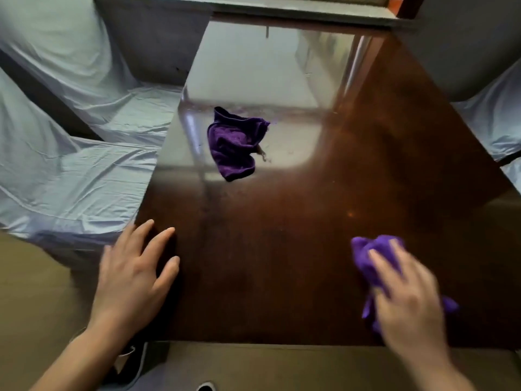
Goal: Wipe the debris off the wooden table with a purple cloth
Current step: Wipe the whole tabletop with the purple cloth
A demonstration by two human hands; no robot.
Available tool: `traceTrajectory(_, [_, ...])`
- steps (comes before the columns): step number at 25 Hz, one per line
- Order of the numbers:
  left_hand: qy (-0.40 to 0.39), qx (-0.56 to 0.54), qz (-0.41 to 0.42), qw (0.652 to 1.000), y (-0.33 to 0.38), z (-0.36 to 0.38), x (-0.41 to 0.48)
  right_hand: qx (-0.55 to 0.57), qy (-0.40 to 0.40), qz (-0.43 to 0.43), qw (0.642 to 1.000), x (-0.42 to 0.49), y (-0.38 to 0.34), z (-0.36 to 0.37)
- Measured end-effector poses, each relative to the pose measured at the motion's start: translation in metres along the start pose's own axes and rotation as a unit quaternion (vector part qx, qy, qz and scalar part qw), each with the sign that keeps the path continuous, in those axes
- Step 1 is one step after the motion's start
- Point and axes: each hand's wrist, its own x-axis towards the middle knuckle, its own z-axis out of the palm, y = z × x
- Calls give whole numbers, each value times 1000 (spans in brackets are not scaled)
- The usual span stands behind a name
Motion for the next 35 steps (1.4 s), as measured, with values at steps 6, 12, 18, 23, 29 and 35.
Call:
traceTrajectory(6, [23,-12,1,1000,-2,10,-5,148,-30,-321,935,-36,-191,51])
traceTrajectory(12, [53,-50,15,997,-5,9,-6,64,-72,-188,977,127,-189,73])
traceTrajectory(18, [76,-86,7,993,-8,9,-5,92,-58,-167,980,71,-213,68])
traceTrajectory(23, [92,-143,-12,985,-11,10,-6,142,-87,-345,924,50,-254,77])
traceTrajectory(29, [81,-68,17,994,-10,12,-6,73,-112,-269,954,130,-312,108])
traceTrajectory(35, [126,-23,32,991,-9,15,-3,21,-91,-229,969,208,-337,134])
